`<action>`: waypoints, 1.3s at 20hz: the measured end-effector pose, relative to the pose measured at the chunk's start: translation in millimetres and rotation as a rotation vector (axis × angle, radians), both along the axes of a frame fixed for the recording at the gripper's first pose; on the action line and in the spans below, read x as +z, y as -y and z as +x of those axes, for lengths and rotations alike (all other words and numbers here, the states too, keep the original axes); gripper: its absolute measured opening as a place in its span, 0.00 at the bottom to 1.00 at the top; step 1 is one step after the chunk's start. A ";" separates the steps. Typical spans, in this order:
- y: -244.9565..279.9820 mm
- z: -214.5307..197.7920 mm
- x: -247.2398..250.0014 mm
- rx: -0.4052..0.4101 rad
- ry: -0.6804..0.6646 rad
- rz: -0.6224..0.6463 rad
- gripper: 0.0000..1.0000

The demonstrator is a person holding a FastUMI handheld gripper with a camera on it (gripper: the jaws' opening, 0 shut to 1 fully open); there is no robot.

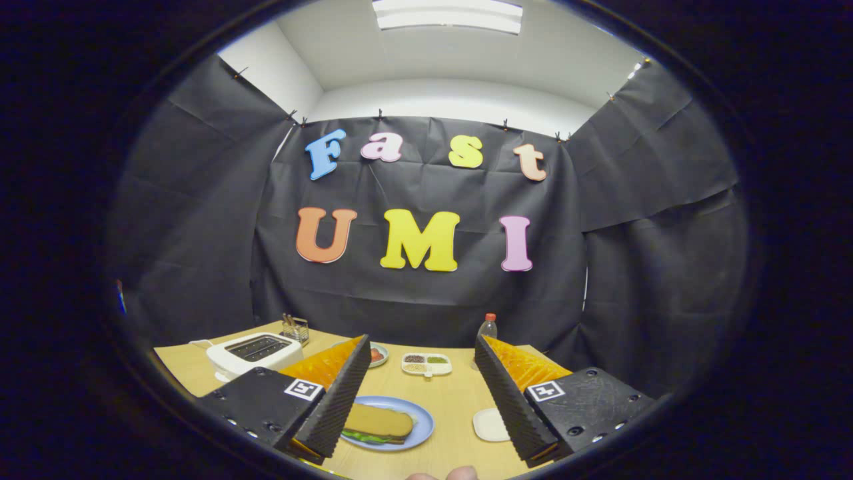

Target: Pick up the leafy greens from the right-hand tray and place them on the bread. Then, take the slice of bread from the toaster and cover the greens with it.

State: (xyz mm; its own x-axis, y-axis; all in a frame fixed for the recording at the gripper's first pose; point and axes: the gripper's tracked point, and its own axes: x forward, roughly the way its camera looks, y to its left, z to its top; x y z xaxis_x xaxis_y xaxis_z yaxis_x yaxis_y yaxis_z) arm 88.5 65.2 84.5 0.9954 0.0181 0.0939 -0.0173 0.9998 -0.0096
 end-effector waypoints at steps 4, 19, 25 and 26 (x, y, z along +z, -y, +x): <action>-20.4 -27.3 6.5 0.028 0.003 0.007 0.95; -41.1 -69.7 4.4 0.056 -0.021 0.026 0.95; -41.0 -62.3 -5.6 0.053 -0.071 0.025 0.95; -38.8 -61.5 -7.3 0.046 -0.078 0.025 0.95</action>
